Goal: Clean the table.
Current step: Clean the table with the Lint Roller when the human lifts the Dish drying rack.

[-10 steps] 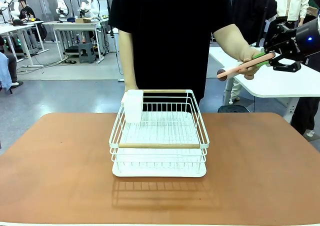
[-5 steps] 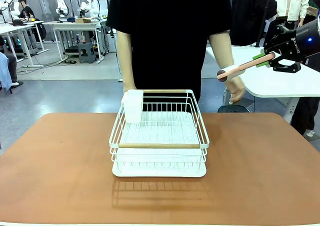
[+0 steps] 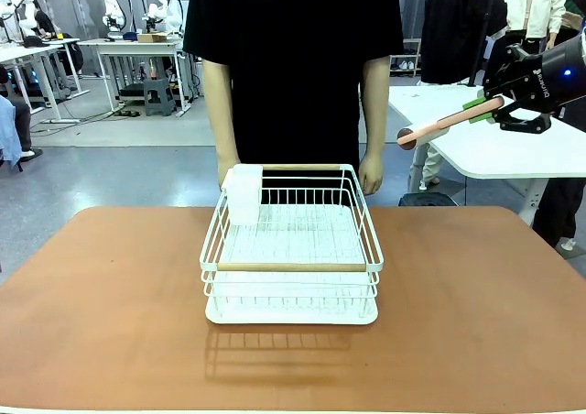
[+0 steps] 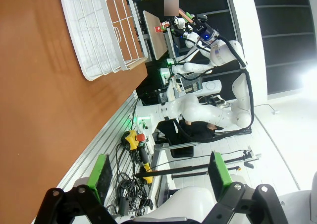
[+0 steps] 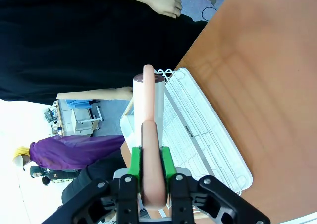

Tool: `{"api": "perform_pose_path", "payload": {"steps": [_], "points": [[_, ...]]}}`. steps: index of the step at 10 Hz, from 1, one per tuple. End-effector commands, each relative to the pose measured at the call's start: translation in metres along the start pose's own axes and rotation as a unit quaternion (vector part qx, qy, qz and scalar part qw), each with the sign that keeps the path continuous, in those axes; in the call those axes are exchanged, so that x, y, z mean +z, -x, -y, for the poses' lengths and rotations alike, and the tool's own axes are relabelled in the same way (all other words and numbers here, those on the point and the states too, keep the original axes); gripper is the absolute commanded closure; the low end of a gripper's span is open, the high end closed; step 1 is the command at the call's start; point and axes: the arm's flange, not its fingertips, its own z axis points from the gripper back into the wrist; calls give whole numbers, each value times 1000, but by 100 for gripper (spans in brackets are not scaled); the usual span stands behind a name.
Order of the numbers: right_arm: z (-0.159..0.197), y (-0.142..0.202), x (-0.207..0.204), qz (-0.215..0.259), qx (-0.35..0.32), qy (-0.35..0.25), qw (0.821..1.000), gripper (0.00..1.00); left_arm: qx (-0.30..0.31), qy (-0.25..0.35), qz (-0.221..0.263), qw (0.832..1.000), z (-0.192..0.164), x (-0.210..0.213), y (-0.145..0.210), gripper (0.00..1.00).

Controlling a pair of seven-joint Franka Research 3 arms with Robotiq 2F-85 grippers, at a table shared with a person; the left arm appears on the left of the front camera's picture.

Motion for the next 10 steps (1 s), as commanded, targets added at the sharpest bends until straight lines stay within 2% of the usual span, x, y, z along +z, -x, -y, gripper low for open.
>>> {"api": "perform_pose_path", "payload": {"steps": [1,10], "points": [[-2,0,1,1,1,-2,1000,85,0,-3,3,1000,0,3,1,0],[-2,0,1,1,1,-2,1000,85,0,-3,3,1000,0,3,1,0]]}}
